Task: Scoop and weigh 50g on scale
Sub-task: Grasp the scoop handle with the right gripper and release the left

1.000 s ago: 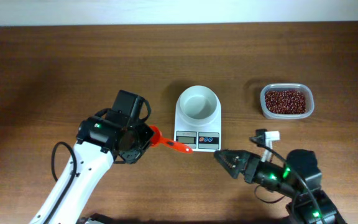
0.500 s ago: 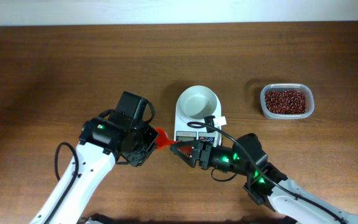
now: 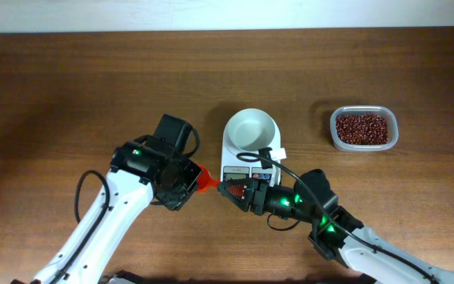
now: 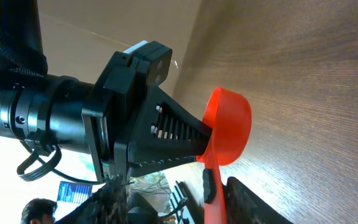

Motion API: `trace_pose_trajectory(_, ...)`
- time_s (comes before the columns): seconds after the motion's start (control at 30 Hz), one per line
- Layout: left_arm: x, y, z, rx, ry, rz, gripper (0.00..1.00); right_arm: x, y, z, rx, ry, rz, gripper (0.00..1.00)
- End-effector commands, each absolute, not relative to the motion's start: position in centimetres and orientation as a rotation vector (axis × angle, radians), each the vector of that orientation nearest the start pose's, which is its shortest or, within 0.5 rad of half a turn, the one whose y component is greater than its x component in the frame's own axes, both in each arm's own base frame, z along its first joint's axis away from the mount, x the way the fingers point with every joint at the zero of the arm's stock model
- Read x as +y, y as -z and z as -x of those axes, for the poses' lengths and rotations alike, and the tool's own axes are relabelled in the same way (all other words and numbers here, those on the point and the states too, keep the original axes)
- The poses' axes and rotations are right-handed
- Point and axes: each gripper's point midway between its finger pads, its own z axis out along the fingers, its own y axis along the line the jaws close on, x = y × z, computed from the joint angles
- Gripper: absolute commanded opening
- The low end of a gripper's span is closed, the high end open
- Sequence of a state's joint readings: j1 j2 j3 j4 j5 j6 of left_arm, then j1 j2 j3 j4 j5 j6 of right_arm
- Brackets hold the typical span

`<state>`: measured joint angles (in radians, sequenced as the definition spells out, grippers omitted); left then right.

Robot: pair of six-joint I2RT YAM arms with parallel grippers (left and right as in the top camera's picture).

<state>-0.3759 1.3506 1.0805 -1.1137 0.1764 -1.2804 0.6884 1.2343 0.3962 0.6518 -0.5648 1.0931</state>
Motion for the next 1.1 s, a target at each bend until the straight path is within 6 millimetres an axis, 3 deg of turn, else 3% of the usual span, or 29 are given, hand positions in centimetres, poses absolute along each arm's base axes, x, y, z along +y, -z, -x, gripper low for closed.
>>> trace_pose_trajectory(0.0,-12.2,-12.1,-23.1,2.816,0.371,1.348,0.00,30.2,-18.2,-21.4,2.106,-1.697,0.100,0.50)
trace_pose_trajectory(0.37,-12.9,-12.0,-22.7,2.839,0.345,1.271,0.00,30.1,-17.8,-21.4,2.130,-1.686,0.087,0.43)
trace_pose_trajectory(0.53,-12.8,-12.0,-22.8,2.828,0.339,1.286,0.00,30.1,-17.7,-21.4,2.130,-1.686,0.088,0.34)
trace_pose_trajectory(0.7,-12.9,-12.1,-23.0,2.821,0.351,1.282,0.00,29.9,-16.4,-21.0,2.204,-1.663,0.062,0.33)
trace_pose_trajectory(1.07,-12.9,-12.1,-23.0,2.821,0.351,1.282,0.00,29.7,-16.4,-21.7,2.206,-1.660,-0.030,0.29)
